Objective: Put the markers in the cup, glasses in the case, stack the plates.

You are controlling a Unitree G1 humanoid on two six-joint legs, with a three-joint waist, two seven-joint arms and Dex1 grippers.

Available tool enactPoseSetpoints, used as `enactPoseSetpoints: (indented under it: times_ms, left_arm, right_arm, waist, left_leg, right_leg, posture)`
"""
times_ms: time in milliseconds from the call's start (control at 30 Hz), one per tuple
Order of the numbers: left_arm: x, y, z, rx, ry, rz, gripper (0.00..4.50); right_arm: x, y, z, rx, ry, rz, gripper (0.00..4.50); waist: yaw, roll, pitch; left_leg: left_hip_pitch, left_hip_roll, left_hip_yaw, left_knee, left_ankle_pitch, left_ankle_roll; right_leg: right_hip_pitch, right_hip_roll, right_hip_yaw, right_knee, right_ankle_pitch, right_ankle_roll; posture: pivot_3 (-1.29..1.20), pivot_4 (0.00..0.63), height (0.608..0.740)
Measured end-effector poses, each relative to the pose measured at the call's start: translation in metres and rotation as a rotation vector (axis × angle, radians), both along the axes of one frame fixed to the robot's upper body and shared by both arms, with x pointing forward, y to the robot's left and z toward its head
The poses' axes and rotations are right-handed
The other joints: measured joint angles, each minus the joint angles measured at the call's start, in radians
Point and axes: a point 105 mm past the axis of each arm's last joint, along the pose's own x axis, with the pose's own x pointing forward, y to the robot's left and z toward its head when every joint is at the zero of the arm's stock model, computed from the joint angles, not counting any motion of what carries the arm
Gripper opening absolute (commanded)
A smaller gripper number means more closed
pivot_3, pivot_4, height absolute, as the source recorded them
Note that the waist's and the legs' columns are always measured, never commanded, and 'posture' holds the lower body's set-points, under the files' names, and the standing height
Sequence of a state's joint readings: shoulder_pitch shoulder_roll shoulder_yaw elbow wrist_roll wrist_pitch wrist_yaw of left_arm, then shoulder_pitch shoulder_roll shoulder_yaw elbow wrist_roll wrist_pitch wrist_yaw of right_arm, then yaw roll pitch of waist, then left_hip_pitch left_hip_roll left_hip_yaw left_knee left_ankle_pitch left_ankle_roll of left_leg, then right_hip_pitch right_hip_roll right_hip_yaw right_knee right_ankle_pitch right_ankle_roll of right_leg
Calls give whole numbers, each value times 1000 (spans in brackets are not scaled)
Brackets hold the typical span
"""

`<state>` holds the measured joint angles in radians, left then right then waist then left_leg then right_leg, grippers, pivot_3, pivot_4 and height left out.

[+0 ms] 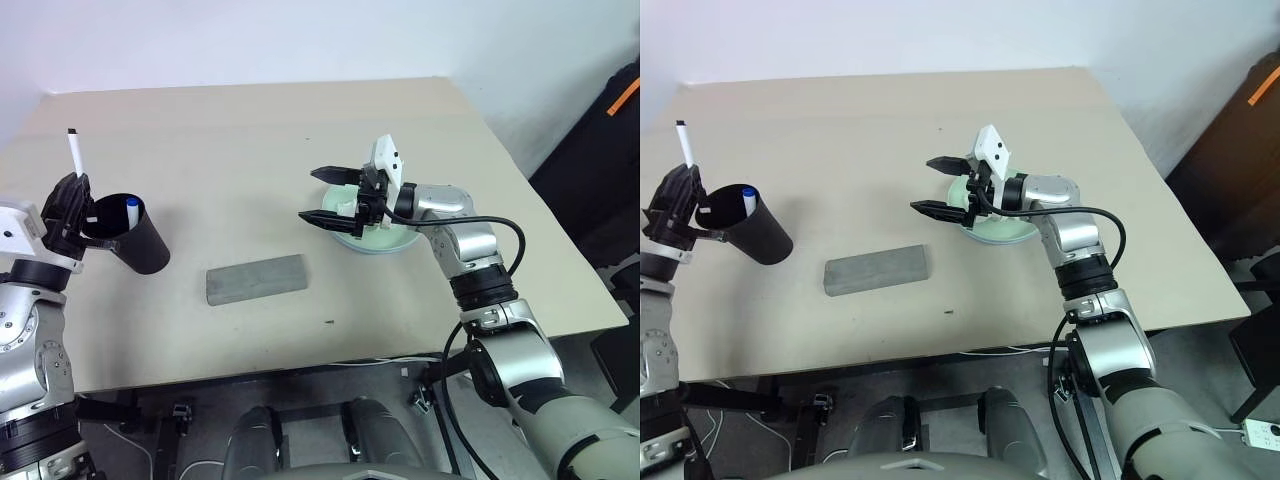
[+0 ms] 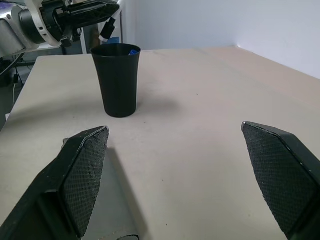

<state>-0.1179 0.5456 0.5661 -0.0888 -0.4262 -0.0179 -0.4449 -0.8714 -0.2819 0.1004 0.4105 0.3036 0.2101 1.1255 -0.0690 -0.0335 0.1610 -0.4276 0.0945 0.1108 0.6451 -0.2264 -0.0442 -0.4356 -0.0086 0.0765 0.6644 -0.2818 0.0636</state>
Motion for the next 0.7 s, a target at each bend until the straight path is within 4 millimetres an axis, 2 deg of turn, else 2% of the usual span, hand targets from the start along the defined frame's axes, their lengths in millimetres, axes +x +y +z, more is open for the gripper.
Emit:
enactPoseSetpoints:
  times_ms: [167, 433, 533, 600, 700]
  left_arm:
    - [-2, 3, -11, -9, 36, 9, 3]
    - [-5, 4, -19, -11, 66, 13, 2736]
    - [-6, 5, -21, -11, 74, 15, 3899]
    - [-6, 5, -21, -11, 75, 16, 4475]
    - [-6, 5, -21, -12, 75, 15, 4475]
  right_arm:
    - [0, -1, -1, -8, -3, -5, 4500]
    - [0, -1, 0, -13, -17, -4, 4500]
    - [0, -1, 0, -17, -24, -4, 4500]
    - [0, 0, 0, -18, -25, -4, 4500]
    - [0, 0, 0, -20, -27, -1, 4500]
  waist:
    - [0, 0, 0]
    - [0, 0, 0]
    - [0, 0, 0]
    - [0, 0, 0]
    - [0, 0, 0]
  left_leg:
    - [0, 0, 0, 0, 0, 0]
    - [0, 0, 0, 0, 0, 0]
    - [0, 0, 0, 0, 0, 0]
    - [0, 0, 0, 0, 0, 0]
    - [0, 0, 0, 0, 0, 0]
  right_leg:
    - [0, 0, 0, 0, 0, 0]
    - [0, 0, 0, 0, 0, -1]
    - [0, 0, 0, 0, 0, -1]
    - [0, 0, 0, 0, -1, -2]
    - [0, 0, 0, 0, -1, -2]
  posture:
    - [0, 150, 726]
    - [0, 150, 726]
    - [0, 150, 726]
    - [0, 150, 726]
    - [0, 150, 726]
